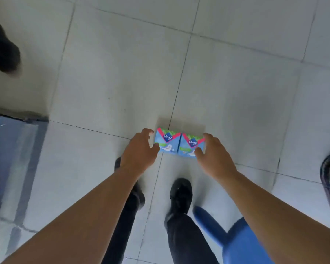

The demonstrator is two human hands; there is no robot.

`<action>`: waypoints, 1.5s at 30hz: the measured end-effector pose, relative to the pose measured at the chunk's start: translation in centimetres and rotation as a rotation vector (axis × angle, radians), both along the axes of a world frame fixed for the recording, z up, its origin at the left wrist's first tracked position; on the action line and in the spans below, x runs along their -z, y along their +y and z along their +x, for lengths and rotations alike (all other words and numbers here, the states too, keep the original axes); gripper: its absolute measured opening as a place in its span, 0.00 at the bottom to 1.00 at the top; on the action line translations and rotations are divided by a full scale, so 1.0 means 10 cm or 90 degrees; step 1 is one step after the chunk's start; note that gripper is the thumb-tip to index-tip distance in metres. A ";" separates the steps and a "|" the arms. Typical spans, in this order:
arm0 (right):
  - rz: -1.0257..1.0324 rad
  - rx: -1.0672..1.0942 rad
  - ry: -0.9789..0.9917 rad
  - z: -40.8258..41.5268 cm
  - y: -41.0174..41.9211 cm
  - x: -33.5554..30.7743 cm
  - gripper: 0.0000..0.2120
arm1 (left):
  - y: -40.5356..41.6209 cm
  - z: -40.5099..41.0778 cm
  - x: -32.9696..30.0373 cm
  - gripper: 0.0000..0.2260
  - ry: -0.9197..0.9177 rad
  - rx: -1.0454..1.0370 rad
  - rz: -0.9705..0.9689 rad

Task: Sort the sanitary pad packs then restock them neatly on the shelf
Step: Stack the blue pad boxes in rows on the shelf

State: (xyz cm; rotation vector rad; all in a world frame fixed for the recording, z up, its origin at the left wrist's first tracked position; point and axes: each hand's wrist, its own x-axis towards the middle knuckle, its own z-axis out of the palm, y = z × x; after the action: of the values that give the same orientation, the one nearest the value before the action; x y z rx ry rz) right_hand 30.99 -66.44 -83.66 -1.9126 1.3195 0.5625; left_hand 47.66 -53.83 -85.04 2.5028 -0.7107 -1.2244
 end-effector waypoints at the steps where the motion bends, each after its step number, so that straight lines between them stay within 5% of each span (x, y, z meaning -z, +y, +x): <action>1: 0.025 0.019 0.000 -0.03 0.03 0.21 0.22 | -0.02 -0.03 0.22 0.18 0.010 -0.004 0.006; 6: 0.179 0.173 -0.010 0.09 0.28 1.45 0.19 | -0.05 -0.06 1.48 0.20 0.052 0.018 0.066; 12: 0.188 0.304 -0.013 0.34 0.44 2.54 0.23 | -0.09 -0.07 2.46 0.23 0.137 -0.020 0.077; 18: 0.177 0.389 -0.024 0.54 0.39 2.78 0.10 | 0.02 0.05 2.65 0.18 0.200 -0.136 0.007; 26: 0.120 0.267 -0.162 1.03 0.28 1.41 0.15 | 0.18 0.50 1.26 0.10 0.157 -0.322 -0.131; 32: 0.082 0.113 -0.283 1.51 0.24 0.03 0.09 | 0.38 0.84 -0.14 0.13 0.142 -0.500 -0.272; 38: 0.073 -0.104 -0.377 2.12 0.56 -1.29 0.06 | 1.09 1.02 -1.36 0.12 0.094 -0.643 -0.401; 45: 0.103 -0.308 -0.478 3.13 1.64 -2.06 0.06 | 2.34 1.48 -2.16 0.16 -0.002 -0.737 -0.490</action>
State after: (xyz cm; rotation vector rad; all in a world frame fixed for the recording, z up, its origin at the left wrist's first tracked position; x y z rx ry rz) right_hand 62.26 -50.07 -63.01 -2.0114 0.3296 0.1265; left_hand 62.47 -30.40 -63.39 1.7088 0.2800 -0.3773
